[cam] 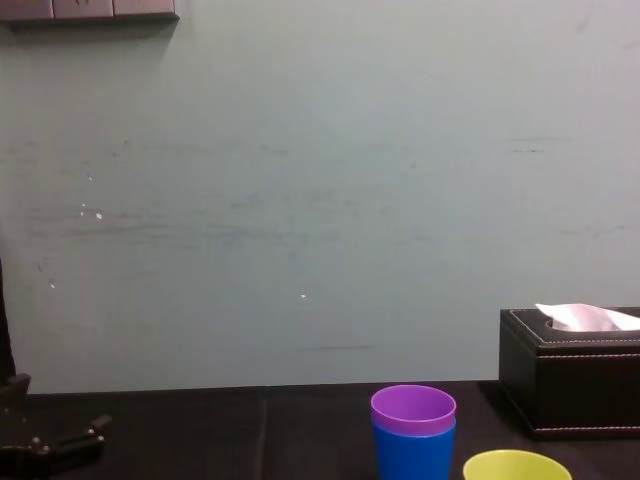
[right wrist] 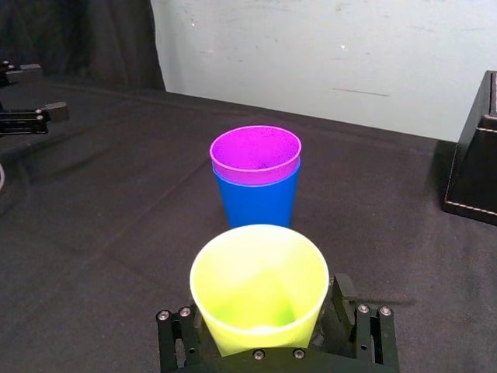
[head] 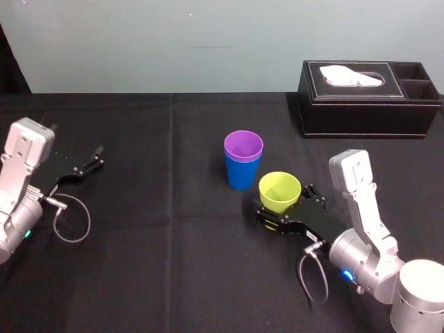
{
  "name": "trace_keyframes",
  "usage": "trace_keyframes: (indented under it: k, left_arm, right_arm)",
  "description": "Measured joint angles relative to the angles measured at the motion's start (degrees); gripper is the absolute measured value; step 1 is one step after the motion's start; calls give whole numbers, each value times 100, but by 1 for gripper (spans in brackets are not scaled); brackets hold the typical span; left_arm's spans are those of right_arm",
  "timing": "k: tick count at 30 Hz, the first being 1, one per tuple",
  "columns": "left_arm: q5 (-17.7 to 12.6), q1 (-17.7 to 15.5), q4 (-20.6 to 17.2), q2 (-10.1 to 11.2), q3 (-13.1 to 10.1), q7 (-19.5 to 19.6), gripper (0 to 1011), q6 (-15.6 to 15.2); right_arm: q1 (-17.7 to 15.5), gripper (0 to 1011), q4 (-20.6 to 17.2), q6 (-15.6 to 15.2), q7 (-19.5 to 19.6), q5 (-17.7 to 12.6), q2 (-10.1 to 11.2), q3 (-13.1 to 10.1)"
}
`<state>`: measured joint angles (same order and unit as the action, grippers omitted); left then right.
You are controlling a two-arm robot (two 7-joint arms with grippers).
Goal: Stack the three plastic cups sequentially using one hand.
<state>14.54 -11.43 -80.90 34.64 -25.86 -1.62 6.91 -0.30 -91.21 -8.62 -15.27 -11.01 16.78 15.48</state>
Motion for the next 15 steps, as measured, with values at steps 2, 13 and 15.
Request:
trace_keyframes:
  k: [2, 13, 15]
  left_arm:
    - [0, 0, 0, 0, 0, 0, 1012, 0]
    - [0, 0, 0, 0, 0, 0, 1011, 0]
    - [0, 0, 0, 0, 0, 0, 1011, 0]
  right_arm:
    - [28, 1003, 32, -4, -7, 0, -8, 7]
    - [41, 1000, 53, -8, -33, -13, -6, 14]
    - [39, 982, 49, -8, -33, -13, -4, 14]
